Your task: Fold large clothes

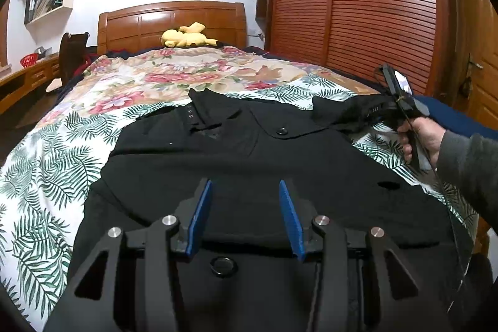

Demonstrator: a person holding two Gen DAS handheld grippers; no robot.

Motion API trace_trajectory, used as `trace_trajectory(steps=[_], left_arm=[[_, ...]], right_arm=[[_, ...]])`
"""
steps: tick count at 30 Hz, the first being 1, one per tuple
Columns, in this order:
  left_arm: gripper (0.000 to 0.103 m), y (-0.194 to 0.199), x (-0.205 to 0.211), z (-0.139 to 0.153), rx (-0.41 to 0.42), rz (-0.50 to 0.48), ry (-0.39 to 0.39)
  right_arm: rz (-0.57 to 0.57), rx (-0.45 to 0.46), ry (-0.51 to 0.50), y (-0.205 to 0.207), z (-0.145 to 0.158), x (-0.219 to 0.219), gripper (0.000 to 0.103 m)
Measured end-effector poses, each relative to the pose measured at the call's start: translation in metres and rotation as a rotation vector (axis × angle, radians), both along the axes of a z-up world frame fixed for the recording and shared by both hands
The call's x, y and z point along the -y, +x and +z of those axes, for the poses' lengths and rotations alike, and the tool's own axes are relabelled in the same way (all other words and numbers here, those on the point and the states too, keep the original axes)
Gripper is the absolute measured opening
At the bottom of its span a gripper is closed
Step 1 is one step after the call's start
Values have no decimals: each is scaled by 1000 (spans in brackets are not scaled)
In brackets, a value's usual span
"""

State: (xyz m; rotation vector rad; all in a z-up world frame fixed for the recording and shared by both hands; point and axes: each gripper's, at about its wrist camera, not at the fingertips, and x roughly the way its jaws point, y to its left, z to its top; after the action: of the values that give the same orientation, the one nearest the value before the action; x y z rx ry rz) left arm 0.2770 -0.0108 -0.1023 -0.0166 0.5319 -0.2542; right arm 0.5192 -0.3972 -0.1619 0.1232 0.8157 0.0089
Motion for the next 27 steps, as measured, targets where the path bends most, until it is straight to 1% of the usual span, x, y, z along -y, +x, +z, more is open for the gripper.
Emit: trace_trajectory(steps=[4, 6, 8, 9, 12, 13, 15, 17, 19, 22, 24, 25, 27], left_arm=[[43, -2, 0, 1, 4, -3, -2], [43, -2, 0, 3, 8, -1, -2], [43, -2, -1, 5, 10, 1, -6], [43, -2, -2, 5, 10, 2, -9], [43, -1, -4, 6, 9, 6, -11], [43, -1, -5, 6, 9, 7, -11], [43, -2, -5, 6, 8, 7, -11], [43, -2, -6, 6, 7, 7, -11], [43, -2, -7, 6, 7, 8, -12], [43, -3, -8, 6, 4, 6, -12], [43, -3, -8, 7, 0, 1, -14], [43, -3, -8, 7, -1, -1, -15], [43, -4, -8, 8, 0, -6, -16]], right_arm=[[45, 98, 6, -8, 30, -14, 3], [95, 150, -1, -15, 48, -29, 3], [157, 182, 1, -21, 63, -47, 3], [208, 199, -7, -28, 72, -63, 3], [337, 217, -26, -47, 84, -107, 3], [369, 217, -26, -51, 85, -117, 3], [473, 209, -34, -71, 86, -150, 3], [539, 195, -41, -83, 82, -170, 3], [600, 146, -71, -98, 69, -191, 3], [612, 63, -118, -108, 48, -201, 3], [612, 31, -141, -114, 39, -199, 7], [608, 40, -154, -119, 40, -197, 9], [587, 100, -188, -129, 50, -191, 19]])
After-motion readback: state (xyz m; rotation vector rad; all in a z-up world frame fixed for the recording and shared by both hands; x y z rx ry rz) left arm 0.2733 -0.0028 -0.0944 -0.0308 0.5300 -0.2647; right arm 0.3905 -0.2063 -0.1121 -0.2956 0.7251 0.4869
